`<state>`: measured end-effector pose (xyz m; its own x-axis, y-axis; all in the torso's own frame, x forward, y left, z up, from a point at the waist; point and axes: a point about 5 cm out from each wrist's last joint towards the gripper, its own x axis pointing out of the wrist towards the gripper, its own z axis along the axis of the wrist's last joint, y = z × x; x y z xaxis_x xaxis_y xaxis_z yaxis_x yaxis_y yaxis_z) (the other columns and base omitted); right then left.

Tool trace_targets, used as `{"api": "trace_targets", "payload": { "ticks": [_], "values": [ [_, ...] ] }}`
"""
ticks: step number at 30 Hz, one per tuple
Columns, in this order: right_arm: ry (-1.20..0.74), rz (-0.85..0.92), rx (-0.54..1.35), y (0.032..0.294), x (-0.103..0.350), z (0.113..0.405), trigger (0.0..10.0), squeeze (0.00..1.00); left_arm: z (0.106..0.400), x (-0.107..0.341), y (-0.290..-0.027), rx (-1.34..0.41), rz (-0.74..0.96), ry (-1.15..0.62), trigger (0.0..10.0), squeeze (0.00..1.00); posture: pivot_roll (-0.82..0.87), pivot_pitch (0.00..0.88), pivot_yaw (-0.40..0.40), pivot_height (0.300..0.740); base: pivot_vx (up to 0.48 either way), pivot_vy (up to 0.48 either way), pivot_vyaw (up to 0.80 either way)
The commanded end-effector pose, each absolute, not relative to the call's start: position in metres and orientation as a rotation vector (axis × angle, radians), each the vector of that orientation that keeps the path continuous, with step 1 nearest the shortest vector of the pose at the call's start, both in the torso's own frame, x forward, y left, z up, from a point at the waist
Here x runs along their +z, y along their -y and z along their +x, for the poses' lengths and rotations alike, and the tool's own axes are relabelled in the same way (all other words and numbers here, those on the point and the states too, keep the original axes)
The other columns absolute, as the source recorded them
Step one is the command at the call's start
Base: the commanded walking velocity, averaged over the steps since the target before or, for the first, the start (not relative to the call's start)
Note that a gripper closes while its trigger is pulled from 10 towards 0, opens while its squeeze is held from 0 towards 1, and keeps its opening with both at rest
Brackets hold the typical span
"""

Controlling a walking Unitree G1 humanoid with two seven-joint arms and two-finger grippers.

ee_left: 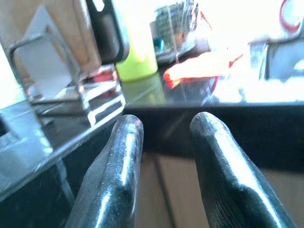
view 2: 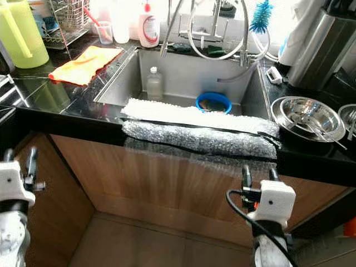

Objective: Kitchen organization

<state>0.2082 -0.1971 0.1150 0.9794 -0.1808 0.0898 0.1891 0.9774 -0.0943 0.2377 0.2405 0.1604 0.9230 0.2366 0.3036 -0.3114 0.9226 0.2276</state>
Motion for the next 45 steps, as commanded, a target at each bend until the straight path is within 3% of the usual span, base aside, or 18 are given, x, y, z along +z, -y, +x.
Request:
{"api": "trace_targets", "payload": {
  "ticks": [1, 8, 17, 18, 19, 20, 30, 31, 32, 45],
  "values": [
    [0.1, -0.103, -0.207, 0.199, 0.122, 0.215, 10.0, 0.0, 0.248, 0.174, -0.222, 0.197, 0.244, 0.317, 10.0, 0.0, -0.05, 0.0, -0.023, 0.74, 0.0, 0.0, 0.0],
    [0.174, -0.078, -0.213, 0.193, 0.141, 0.241, 10.0, 0.0, 0.277, 0.199, -0.174, -0.009, 0.207, 0.401, 10.0, 0.0, -0.06, 0.0, -0.031, 0.74, 0.0, 0.0, 0.0],
    [0.196, 0.055, -0.26, 0.192, 0.146, 0.253, 10.0, 0.0, 0.291, 0.192, -0.15, -0.098, 0.128, 0.354, 10.0, 0.0, -0.08, 0.0, -0.03, 0.74, 0.0, 0.0, 0.0],
    [0.205, 0.057, -0.27, 0.193, 0.149, 0.257, 10.0, 0.53, 0.293, 0.192, -0.147, -0.109, 0.125, 0.347, 10.0, 0.0, -0.08, 0.0, -0.029, 0.74, 0.0, 0.0, 0.0],
    [0.205, 0.057, -0.27, 0.193, 0.149, 0.257, 10.0, 0.53, 0.293, 0.192, -0.147, -0.109, 0.125, 0.347, 10.0, 0.0, -0.08, 0.0, -0.029, 0.74, 0.0, 0.0, 0.0],
    [0.223, 0.069, -0.302, 0.197, 0.154, 0.266, 10.0, 1.0, 0.297, 0.191, -0.144, -0.114, 0.118, 0.337, 10.0, 0.0, -0.08, 0.0, -0.028, 0.74, 0.0, 0.0, 0.0],
    [0.238, 0.035, -0.311, 0.206, 0.163, 0.3, 10.0, 1.0, 0.306, 0.191, -0.134, -0.14, 0.089, 0.34, 10.0, 0.0, -0.07, 0.0, -0.029, 0.74, 0.0, 0.0, 0.0],
    [0.24, 0.026, -0.32, 0.208, 0.165, 0.304, 10.0, 0.8, 0.306, 0.191, -0.133, -0.142, 0.087, 0.339, 10.0, 0.0, -0.07, 0.0, -0.028, 0.74, 0.0, 0.0, 0.0],
    [0.245, -0.001, -0.323, 0.209, 0.167, 0.307, 10.0, 0.0, 0.307, 0.191, -0.133, -0.143, 0.087, 0.339, 10.0, 0.0, -0.07, 0.0, -0.027, 0.74, 0.0, 0.0, 0.0],
    [0.282, -0.192, -0.328, 0.214, 0.179, 0.32, 10.0, 0.0, 0.306, 0.187, -0.131, -0.148, 0.084, 0.331, 10.0, 0.0, -0.06, 0.0, -0.038, 0.74, 0.0, 0.0, 0.0]
  ]
}}
